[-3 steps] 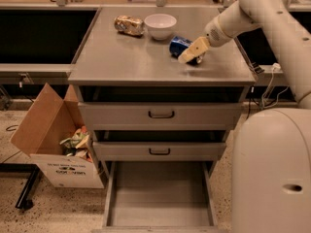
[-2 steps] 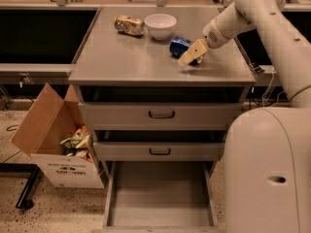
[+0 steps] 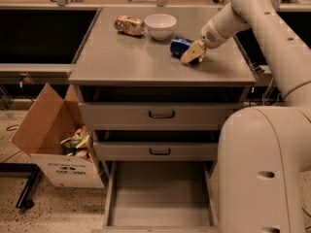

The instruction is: Place pepsi can into bottom drawer

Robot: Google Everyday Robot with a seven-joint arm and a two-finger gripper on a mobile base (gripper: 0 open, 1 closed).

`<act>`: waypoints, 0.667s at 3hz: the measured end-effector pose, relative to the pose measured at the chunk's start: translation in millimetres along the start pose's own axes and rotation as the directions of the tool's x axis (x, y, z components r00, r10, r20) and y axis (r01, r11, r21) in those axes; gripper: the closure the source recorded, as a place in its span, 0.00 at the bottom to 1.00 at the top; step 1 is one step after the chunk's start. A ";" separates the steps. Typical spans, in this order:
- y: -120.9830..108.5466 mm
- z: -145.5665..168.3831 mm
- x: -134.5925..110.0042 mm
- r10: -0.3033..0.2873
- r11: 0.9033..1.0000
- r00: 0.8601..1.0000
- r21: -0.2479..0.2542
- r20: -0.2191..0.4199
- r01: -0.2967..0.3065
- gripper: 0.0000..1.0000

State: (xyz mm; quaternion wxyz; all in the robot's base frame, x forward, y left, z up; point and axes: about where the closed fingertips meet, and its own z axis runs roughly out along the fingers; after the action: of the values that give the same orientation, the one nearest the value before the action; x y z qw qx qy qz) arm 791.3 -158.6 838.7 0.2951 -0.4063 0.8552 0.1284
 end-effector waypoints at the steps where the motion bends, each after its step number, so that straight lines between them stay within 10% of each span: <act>1: 0.0 -0.1 -0.1 -0.001 1.000 1.000 0.000 -0.001 0.001 0.72; 2: 9.6 -21.4 -0.5 -0.045 0.999 0.999 0.016 0.017 0.045 0.95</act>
Offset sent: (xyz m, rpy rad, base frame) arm -0.0968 -0.0047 0.0570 -0.0479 -0.1727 0.0915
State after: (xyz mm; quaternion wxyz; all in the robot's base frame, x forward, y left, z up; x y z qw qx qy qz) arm 775.6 -162.0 855.8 0.3082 -0.4222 0.8442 0.1186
